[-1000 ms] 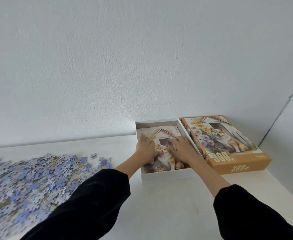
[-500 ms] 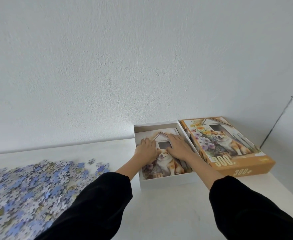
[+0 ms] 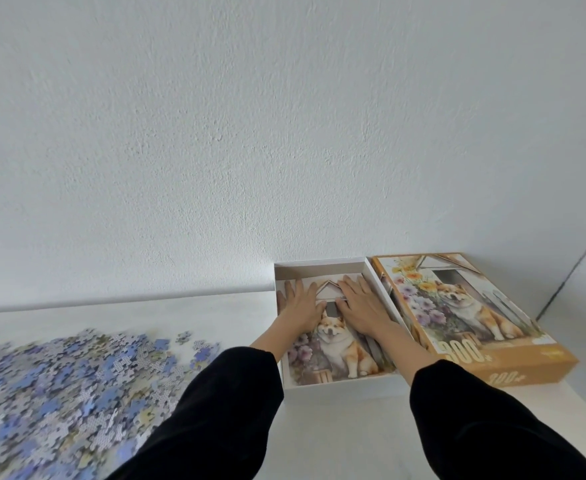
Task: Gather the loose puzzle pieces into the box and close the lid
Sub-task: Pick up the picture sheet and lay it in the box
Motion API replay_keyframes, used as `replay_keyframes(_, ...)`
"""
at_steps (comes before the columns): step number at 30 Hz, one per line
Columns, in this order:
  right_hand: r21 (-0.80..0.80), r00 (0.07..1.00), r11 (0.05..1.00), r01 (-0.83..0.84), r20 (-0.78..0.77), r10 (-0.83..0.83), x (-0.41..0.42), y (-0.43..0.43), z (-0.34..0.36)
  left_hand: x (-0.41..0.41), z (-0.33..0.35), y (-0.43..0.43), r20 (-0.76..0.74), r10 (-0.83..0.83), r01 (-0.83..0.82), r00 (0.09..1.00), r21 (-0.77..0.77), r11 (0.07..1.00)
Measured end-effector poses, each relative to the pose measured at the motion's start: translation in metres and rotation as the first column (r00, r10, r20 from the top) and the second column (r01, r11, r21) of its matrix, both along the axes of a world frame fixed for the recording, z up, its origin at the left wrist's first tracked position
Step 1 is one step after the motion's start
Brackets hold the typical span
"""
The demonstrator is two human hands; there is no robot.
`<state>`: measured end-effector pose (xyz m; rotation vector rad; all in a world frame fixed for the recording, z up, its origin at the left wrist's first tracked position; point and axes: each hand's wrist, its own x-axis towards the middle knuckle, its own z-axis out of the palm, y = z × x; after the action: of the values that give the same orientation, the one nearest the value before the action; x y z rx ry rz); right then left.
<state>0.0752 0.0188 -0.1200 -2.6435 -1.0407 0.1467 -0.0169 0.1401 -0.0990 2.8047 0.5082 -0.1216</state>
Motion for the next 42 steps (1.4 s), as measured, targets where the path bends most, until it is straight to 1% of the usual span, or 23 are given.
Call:
replay_keyframes(5, -0.012, 0.999, 1.0, -0.02, 0.027, 0.021, 0.004, 0.003, 0.003, -0.004, 0.004, 0.0, -0.016, -0.032, 0.034, 0.999, 0.11, 0.993)
replay_keyframes(7, -0.022, 1.0, 0.999, -0.03, 0.003, 0.03, 0.002, 0.002, 0.011, -0.006, 0.01, -0.002, -0.065, -0.071, 0.082, 0.995, 0.193, 0.978)
replay_keyframes(10, -0.073, 0.996, 0.995, -0.062, -0.065, 0.057, -0.003, -0.005, 0.027, -0.013, 0.026, -0.001, -0.187, -0.14, 0.193, 0.972, 0.304, 0.933)
replay_keyframes(12, -0.139, 0.991, 0.986, -0.096, -0.11, 0.081, -0.01, -0.014, 0.038, -0.022, 0.037, 0.003, -0.268, -0.191, 0.272, 0.944, 0.311, 0.911)
replay_keyframes(15, -0.217, 0.975, 0.963, -0.159, -0.187, 0.119, -0.028, -0.031, 0.049, -0.04, 0.045, 0.008, -0.396, -0.291, 0.414, 0.871, 0.273, 0.868)
replay_keyframes(17, -0.232, 0.964, 0.956, -0.179, -0.237, 0.123, -0.042, -0.043, 0.055, -0.05, 0.044, 0.006, -0.458, -0.303, 0.446, 0.836, 0.243, 0.861)
replay_keyframes(19, -0.252, 0.961, 0.951, -0.181, -0.252, 0.116, -0.054, -0.053, 0.057, -0.057, 0.043, 0.0, -0.486, -0.318, 0.472, 0.814, 0.236, 0.849)
replay_keyframes(22, -0.306, 0.975, 0.938, -0.165, -0.194, 0.108, -0.068, -0.061, 0.056, -0.063, 0.042, -0.01, -0.484, -0.332, 0.503, 0.81, 0.283, 0.817)
replay_keyframes(25, -0.295, 0.983, 0.945, -0.141, -0.159, 0.097, -0.077, -0.064, 0.054, -0.068, 0.041, -0.012, -0.433, -0.343, 0.496, 0.834, 0.317, 0.808)
replay_keyframes(27, -0.234, 0.981, 0.964, -0.124, -0.178, 0.083, -0.08, -0.067, 0.055, -0.071, 0.041, -0.011, -0.353, -0.366, 0.479, 0.861, 0.321, 0.817)
replay_keyframes(31, -0.083, 0.972, 0.996, -0.032, -0.236, 0.011, -0.086, -0.07, 0.056, -0.077, 0.037, -0.007, -0.115, -0.383, 0.4, 0.917, 0.305, 0.864)
replay_keyframes(33, -0.068, 0.969, 0.998, 0.007, -0.244, -0.023, -0.088, -0.07, 0.055, -0.079, 0.035, -0.007, -0.078, -0.371, 0.376, 0.925, 0.317, 0.871)
replay_keyframes(36, -0.137, 0.98, 0.99, 0.014, -0.197, -0.041, -0.091, -0.069, 0.056, -0.078, 0.034, -0.015, -0.095, -0.333, 0.345, 0.938, 0.312, 0.885)
replay_keyframes(40, -0.228, 0.98, 0.973, 0.031, -0.184, -0.074, -0.094, -0.065, 0.059, -0.077, 0.036, -0.025, -0.261, -0.312, 0.387, 0.913, 0.322, 0.864)
replay_keyframes(42, -0.242, 0.983, 0.969, 0.05, -0.161, -0.091, -0.094, -0.063, 0.059, -0.077, 0.035, -0.024, -0.25, -0.294, 0.369, 0.923, 0.349, 0.862)
